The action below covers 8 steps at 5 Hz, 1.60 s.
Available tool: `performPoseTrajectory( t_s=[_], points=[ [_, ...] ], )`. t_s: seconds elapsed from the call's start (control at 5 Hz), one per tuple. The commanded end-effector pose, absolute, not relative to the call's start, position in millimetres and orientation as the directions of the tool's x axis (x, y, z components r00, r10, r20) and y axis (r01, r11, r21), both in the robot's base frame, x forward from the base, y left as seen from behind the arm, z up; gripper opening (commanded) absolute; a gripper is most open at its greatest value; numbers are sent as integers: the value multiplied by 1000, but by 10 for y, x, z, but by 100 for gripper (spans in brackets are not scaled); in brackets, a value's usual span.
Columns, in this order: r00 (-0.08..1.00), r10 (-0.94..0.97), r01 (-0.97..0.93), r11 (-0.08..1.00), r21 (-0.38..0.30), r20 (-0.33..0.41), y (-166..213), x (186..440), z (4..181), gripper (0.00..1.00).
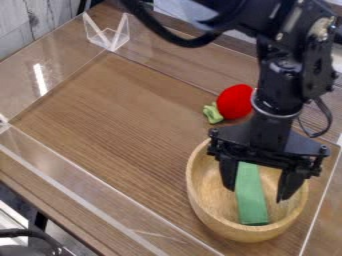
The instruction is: Remove the green stick from the brown bowl and put it on the table
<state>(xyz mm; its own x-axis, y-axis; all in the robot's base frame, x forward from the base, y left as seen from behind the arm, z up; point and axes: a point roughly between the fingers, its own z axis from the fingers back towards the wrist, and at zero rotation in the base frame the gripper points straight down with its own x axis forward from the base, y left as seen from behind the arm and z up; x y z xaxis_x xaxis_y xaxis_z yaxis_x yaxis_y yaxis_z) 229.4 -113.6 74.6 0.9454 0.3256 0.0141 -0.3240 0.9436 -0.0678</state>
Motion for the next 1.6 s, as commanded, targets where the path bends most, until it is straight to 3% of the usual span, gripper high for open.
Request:
performPoseTrajectory(
  t_s=[0.0, 0.2, 0.6, 1.0, 1.2, 1.4],
  points=[
    [943, 329, -323, 940, -105, 44, -1125, 2296, 705, 100],
    [943, 329, -324, 941, -95, 52, -1056, 2259, 622, 100],
    [964, 260, -255, 964, -71, 64, -976, 2236, 872, 100],
    [967, 249, -244, 967, -74, 62, -1120, 2274, 819, 100],
    [974, 219, -214, 974, -76, 62, -1151, 2315, 938, 100],
    [964, 261, -256, 963, -88, 49, -1112, 2357, 718, 100]
  ],
)
